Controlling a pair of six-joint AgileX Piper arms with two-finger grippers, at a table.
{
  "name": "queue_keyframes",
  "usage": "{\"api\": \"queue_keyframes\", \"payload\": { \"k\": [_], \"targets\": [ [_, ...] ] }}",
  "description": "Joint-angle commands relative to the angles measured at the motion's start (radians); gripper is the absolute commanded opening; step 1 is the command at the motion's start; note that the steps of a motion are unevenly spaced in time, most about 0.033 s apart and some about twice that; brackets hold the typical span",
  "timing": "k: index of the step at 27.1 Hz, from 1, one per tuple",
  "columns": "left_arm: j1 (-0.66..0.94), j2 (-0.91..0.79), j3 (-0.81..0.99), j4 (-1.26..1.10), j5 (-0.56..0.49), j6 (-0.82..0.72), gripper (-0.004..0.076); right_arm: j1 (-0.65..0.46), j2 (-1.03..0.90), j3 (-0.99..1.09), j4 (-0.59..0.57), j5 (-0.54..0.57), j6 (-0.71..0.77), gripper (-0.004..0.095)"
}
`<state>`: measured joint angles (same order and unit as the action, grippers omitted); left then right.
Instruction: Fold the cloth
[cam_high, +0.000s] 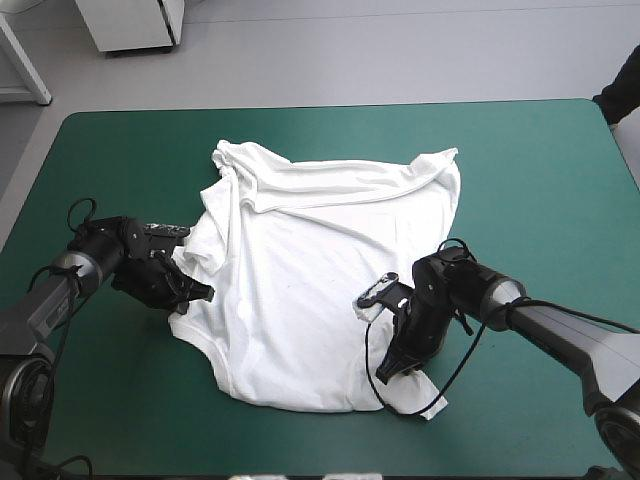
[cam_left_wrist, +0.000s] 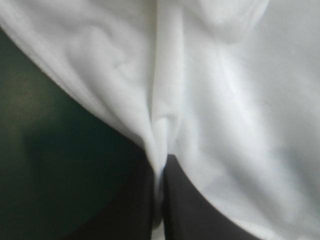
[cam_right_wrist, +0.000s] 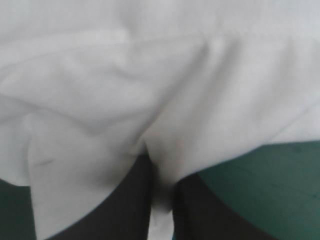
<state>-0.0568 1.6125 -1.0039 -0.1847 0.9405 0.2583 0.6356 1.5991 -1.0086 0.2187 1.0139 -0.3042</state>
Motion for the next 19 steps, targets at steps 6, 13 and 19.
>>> {"api": "queue_keyframes", "payload": {
  "k": [6,13,19],
  "targets": [
    [-0.009,-0.170,-0.070,-0.106,0.112,0.037,-0.0009,-0.001,-0.033,-0.116,0.090,0.013,-0.063,-0.0015],
    [-0.009,-0.420,-0.337,-0.102,0.196,0.017,-0.0009,-0.001,-0.138,-0.471,-0.132,0.175,0.086,-0.0015],
    [-0.009,-0.469,-0.706,-0.109,0.134,0.022,-0.0009,-0.001,-0.210,-0.932,-0.329,0.212,0.173,-0.0015]
  ]
}}
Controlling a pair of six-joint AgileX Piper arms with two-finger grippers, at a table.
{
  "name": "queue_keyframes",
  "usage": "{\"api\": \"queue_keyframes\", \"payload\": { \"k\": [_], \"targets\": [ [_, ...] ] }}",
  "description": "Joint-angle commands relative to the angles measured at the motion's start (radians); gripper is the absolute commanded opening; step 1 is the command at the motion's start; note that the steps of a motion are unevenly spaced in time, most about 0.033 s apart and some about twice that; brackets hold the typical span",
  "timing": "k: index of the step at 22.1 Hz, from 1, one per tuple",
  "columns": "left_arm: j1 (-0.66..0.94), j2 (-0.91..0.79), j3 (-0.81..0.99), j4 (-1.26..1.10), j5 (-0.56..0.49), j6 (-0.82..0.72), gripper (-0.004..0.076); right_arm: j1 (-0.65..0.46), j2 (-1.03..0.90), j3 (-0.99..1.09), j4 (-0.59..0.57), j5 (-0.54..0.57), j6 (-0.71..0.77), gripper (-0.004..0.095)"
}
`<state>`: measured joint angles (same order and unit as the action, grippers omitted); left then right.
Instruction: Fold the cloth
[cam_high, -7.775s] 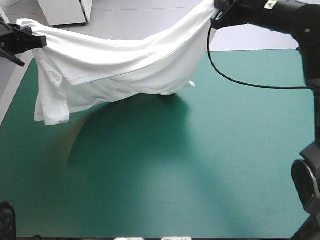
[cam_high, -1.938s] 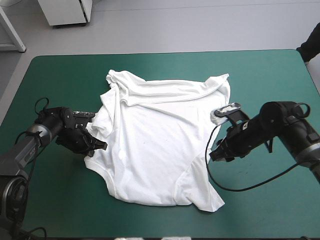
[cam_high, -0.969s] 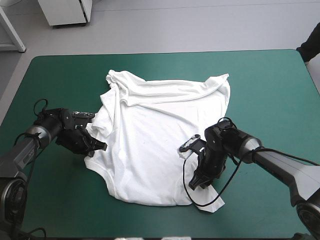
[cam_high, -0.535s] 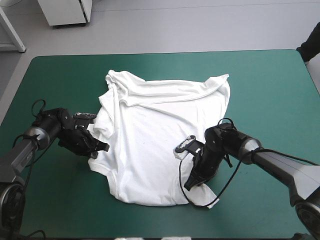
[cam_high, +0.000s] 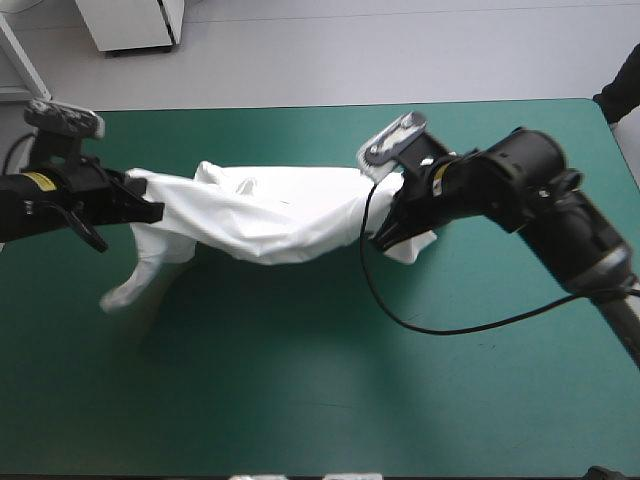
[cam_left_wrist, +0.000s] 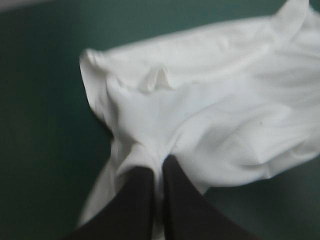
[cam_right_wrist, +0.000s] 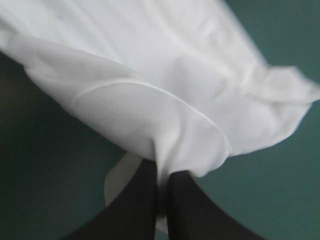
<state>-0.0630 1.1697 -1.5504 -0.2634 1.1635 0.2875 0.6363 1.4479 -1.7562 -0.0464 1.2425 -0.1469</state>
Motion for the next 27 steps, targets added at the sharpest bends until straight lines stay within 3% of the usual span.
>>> {"api": "queue_keyframes", "payload": {
  "k": [1,4,7,13,16,17,22,27],
  "targets": [
    [-0.003,-0.025,-0.215,-0.029,-0.106,-0.004,-0.0009,-0.001,-0.058,-0.245,-0.076,-0.017,0.016,-0.0015],
    [-0.003,0.014,-0.477,-0.029,-0.178,0.000,-0.0009,-0.001,-0.058,-0.591,-0.153,-0.084,-0.025,-0.0015],
    [-0.003,0.032,-0.645,-0.040,-0.202,0.000,-0.0009,-0.001,-0.060,-0.789,-0.146,-0.148,-0.044,-0.0015],
    [-0.003,-0.001,-0.877,-0.124,-0.233,0.024,-0.0009,-0.001,-0.163,-0.878,0.093,-0.214,-0.118,-0.0015],
    [-0.003,-0.021,-0.893,-0.177,-0.233,0.039,-0.0009,-0.001,-0.192,-0.878,0.147,-0.192,-0.120,-0.0015],
    [-0.003,-0.030,-0.893,-0.181,-0.233,0.041,-0.0009,-0.001,-0.199,-0.876,0.155,-0.131,-0.109,-0.0015],
    [-0.003,-0.030,-0.859,-0.198,-0.188,0.028,-0.0009,-0.001,-0.199,-0.786,0.094,-0.013,-0.036,-0.0015],
    [-0.003,-0.026,-0.628,-0.194,-0.169,0.014,-0.0009,-0.001,-0.193,-0.510,-0.003,-0.009,0.007,-0.0015]
  ]
}}
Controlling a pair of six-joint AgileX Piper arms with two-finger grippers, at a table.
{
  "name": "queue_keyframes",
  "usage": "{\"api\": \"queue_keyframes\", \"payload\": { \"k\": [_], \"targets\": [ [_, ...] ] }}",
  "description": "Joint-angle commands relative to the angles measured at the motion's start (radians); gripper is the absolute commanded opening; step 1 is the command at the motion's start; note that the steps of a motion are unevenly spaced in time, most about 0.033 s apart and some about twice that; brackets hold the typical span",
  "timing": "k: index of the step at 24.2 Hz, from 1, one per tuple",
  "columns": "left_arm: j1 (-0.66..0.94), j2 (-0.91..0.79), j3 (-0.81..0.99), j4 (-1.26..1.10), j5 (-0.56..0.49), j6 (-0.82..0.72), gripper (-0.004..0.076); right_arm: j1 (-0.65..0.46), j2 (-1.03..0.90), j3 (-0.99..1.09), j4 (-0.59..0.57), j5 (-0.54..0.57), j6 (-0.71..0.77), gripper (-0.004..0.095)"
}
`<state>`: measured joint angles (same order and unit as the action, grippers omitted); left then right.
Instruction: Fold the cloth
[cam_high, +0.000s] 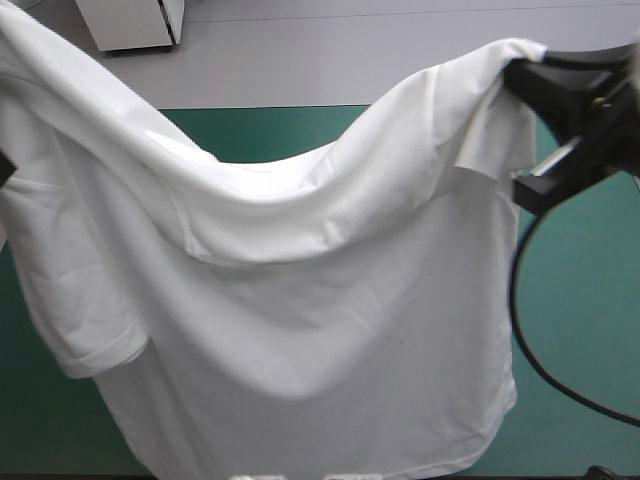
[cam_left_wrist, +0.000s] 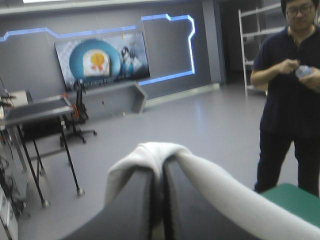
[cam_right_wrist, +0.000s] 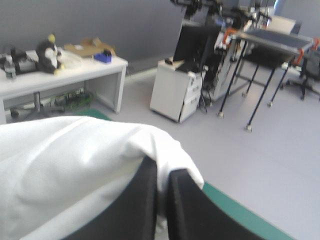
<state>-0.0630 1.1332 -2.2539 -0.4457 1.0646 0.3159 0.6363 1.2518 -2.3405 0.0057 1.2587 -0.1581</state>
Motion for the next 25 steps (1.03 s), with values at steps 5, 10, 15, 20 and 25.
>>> {"api": "queue_keyframes", "payload": {
  "k": [5,10,15,20,25],
  "targets": [
    [-0.003,0.062,0.228,-0.009,-0.075,-0.002,-0.0009,-0.001,0.034,0.346,-0.214,-0.132,0.083,-0.0017],
    [-0.003,0.203,0.233,-0.010,-0.100,0.006,-0.0009,-0.006,0.124,0.425,-0.465,-0.233,0.176,-0.0017],
    [-0.003,0.394,0.233,-0.010,-0.114,0.023,-0.0009,-0.121,0.288,0.425,-0.481,-0.297,0.192,-0.0017],
    [-0.003,0.529,0.233,-0.010,-0.137,0.039,-0.0009,-0.213,0.412,0.425,-0.457,-0.350,0.184,-0.0017],
    [-0.003,0.644,0.233,-0.010,-0.167,0.046,-0.0009,-0.302,0.531,0.425,-0.315,-0.423,0.101,-0.0017]
  ]
}}
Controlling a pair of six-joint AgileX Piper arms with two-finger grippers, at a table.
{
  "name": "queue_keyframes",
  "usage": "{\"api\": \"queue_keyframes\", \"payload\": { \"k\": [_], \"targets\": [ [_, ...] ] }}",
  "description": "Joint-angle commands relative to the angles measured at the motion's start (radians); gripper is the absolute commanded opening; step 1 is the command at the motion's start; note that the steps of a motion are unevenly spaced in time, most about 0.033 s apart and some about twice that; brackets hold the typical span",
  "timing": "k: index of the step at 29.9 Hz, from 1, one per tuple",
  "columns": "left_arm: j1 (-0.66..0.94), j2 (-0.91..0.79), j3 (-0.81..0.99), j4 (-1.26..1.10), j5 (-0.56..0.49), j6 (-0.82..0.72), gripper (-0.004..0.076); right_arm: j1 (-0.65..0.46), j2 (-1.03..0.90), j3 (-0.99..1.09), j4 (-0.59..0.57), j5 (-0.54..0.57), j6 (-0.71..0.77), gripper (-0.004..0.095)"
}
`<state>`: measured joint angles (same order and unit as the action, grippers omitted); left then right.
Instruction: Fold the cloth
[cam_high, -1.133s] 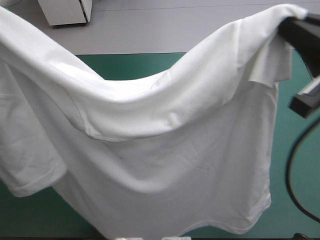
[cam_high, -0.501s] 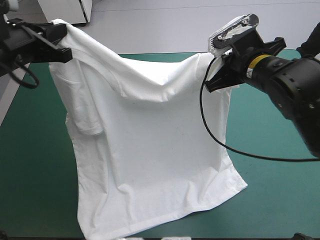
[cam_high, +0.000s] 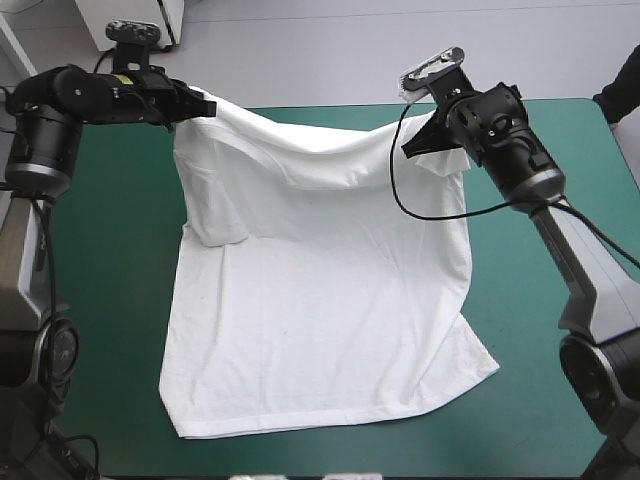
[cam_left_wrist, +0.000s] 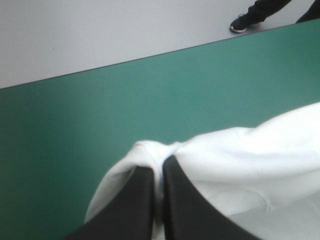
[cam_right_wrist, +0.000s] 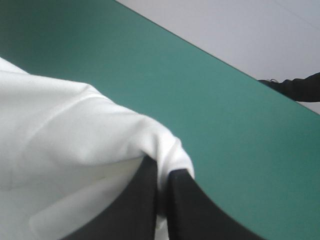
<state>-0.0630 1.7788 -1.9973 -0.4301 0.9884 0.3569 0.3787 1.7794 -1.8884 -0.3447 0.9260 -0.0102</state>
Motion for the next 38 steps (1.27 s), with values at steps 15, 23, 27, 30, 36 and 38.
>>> {"api": "queue_keyframes", "payload": {
  "k": [15,23,27,30,36,38],
  "targets": [
    [-0.058,0.285,-0.027,-0.042,-0.217,0.044,-0.0009,-0.174,0.260,-0.027,0.345,-0.233,-0.221,-0.0016],
    [-0.062,0.296,-0.027,-0.002,-0.209,0.058,0.0120,-0.232,0.268,-0.029,0.597,-0.179,-0.409,0.0343],
    [-0.061,0.271,-0.040,0.044,-0.111,0.034,0.0381,-0.262,0.240,-0.029,0.617,-0.111,-0.409,0.0615],
    [-0.061,0.230,-0.048,0.085,-0.075,-0.010,0.0494,-0.284,0.197,-0.029,0.633,-0.089,-0.412,0.0633],
    [-0.061,0.101,-0.046,0.215,0.103,-0.108,0.0508,-0.292,0.062,-0.006,0.648,-0.038,-0.420,0.0631],
    [-0.063,0.053,-0.028,0.229,0.204,-0.144,0.0508,-0.292,-0.003,0.039,0.658,-0.027,-0.420,0.0631]
  ]
}}
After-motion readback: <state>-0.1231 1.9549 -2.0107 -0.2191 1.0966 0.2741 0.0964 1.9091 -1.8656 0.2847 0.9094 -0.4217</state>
